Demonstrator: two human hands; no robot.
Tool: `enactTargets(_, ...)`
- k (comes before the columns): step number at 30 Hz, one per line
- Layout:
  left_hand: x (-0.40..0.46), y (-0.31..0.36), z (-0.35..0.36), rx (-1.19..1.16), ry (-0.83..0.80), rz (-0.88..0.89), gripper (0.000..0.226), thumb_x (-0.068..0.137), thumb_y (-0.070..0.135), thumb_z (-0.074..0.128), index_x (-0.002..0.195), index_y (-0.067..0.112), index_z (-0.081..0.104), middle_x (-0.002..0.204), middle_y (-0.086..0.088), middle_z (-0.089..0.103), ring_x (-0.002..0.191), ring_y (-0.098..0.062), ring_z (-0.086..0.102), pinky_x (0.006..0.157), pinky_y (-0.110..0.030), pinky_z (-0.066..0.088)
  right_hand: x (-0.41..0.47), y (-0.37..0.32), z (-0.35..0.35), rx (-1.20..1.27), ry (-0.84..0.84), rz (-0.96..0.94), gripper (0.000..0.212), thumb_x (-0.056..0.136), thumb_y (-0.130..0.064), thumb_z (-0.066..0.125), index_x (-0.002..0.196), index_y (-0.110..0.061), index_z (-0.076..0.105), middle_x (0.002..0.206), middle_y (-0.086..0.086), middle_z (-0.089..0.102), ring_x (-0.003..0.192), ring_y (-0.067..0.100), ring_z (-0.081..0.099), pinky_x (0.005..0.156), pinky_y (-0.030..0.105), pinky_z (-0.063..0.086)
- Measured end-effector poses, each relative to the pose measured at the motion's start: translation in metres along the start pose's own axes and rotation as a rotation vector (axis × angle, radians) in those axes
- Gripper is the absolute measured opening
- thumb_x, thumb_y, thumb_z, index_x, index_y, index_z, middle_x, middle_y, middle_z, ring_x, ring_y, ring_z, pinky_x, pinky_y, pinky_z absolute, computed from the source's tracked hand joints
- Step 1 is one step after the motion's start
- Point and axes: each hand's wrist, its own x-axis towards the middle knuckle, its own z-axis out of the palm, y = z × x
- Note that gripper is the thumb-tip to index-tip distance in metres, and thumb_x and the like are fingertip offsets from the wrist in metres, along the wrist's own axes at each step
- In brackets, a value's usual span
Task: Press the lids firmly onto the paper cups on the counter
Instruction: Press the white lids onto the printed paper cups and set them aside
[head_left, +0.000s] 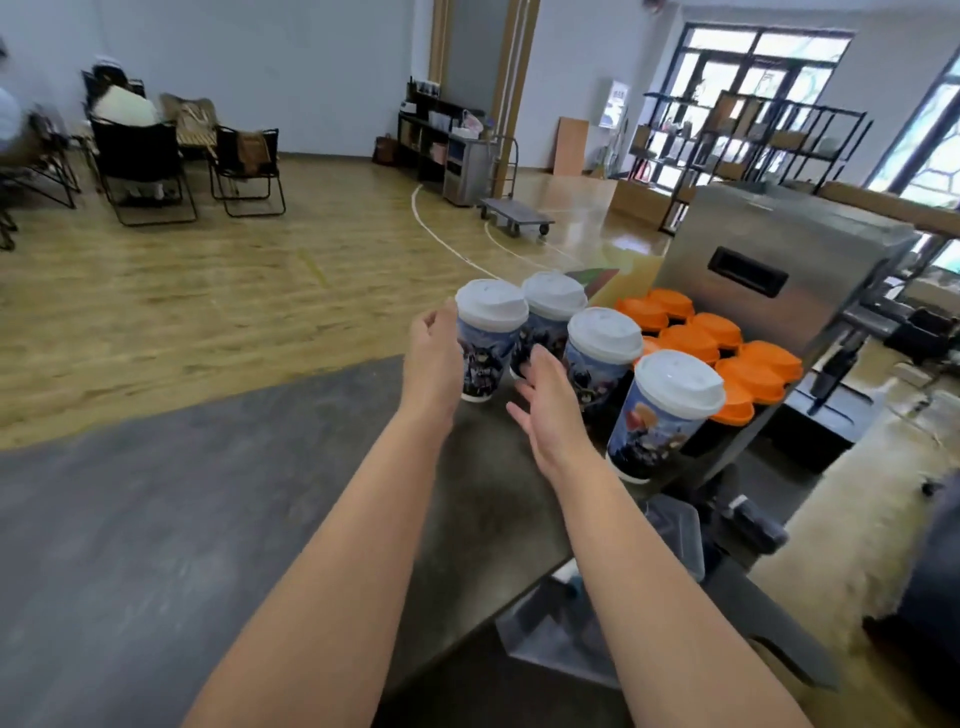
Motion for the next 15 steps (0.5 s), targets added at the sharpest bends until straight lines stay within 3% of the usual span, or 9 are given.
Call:
enactTargets(2,0.035,-0.008,0.010,0.042,-0.001,-0.069,0.072,0.088,0.070,0.041,0.140,0.021,0.048,0.126,0.006,0.057,0.111,-0.015,0.054,0.096,-0.036,0.042,0.024,-0.004,0.007,0.019,-0.022,0.024,0.050,0.107,-0.039,0.034,0.153,-0.020,0.031,0.156,-0.001,0.037,0.140,0.016,0.037,0.113,0.041,0.033)
enactTargets(4,0.092,-0.045,0.015,0.041,-0.029,-0.098,0.090,0.068,0.084,0.044,0.138,0.028,0.053,0.135,-0.002,0.061,0.117,-0.025,0.061,0.102,-0.050,0.047,0.037,-0.006,0.012,0.077,-0.071,0.059,0.046,0.107,-0.038,0.032,0.148,-0.018,0.040,0.147,-0.002,0.047,0.135,0.015,0.044,0.103,0.034,0.035)
enactTargets(6,0.119,-0.068,0.017,0.045,-0.066,-0.111,0.091,0.063,0.083,0.047,0.137,0.030,0.054,0.133,-0.005,0.064,0.116,-0.028,0.063,0.101,-0.052,0.048,0.040,-0.006,0.015,0.104,-0.104,0.104,0.047,0.107,-0.042,0.031,0.146,-0.019,0.044,0.144,-0.001,0.052,0.134,0.017,0.047,0.097,0.032,0.035)
enactTargets(10,0.061,-0.042,0.011,0.073,-0.008,-0.120,0.097,0.060,0.082,0.044,0.142,0.030,0.049,0.136,-0.002,0.061,0.121,-0.025,0.060,0.105,-0.049,0.046,0.030,-0.004,0.015,0.049,-0.134,0.047,0.050,0.104,-0.051,0.030,0.143,-0.024,0.046,0.142,-0.003,0.052,0.125,0.008,0.051,0.096,0.026,0.038)
enactTargets(13,-0.002,-0.012,-0.001,0.070,0.066,-0.097,0.077,0.081,0.077,0.041,0.139,0.028,0.051,0.133,0.001,0.061,0.120,-0.019,0.059,0.104,-0.039,0.046,0.010,-0.009,0.014,0.059,-0.147,-0.021,0.031,0.107,-0.040,0.030,0.110,-0.022,0.056,0.110,-0.007,0.061,0.087,-0.014,0.059,0.071,0.008,0.045)
enactTargets(15,-0.036,-0.007,-0.011,0.055,0.087,-0.058,0.042,0.100,0.058,0.037,0.125,0.030,0.055,0.118,0.007,0.065,0.109,-0.010,0.062,0.086,-0.024,0.049,-0.005,-0.004,0.017,0.068,-0.167,-0.054,0.030,0.105,-0.042,0.035,0.113,-0.018,0.051,0.109,-0.002,0.060,0.092,-0.006,0.061,0.072,0.016,0.048)
